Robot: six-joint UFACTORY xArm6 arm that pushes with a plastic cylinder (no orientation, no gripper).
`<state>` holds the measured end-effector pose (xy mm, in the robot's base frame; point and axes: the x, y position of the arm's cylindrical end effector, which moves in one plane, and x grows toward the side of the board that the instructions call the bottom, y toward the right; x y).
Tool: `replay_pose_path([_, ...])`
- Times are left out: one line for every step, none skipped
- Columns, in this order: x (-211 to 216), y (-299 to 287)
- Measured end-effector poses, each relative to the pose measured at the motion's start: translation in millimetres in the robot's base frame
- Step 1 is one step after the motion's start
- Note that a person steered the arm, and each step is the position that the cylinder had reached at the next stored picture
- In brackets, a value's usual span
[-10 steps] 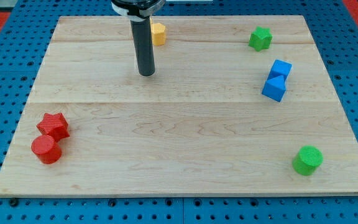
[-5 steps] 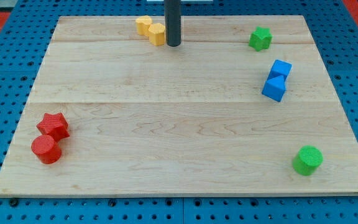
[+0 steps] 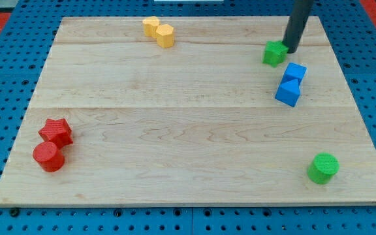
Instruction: Push the green star into the green circle
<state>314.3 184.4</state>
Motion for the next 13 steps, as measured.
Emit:
replay_pose_path([13,-49])
replay_pose_path([-2,-81])
replay_pose_path([8,-97])
replay_pose_path([62,-118])
replay_pose_path([53,-123])
replay_pose_path([50,-169])
replay_pose_path([89,-187])
replay_pose_path([137,-169])
replay_pose_path([182,-131])
replay_pose_path([215,-76])
replay_pose_path([218,-133])
replay_pose_path([252,-151])
replay_pose_path([258,-97])
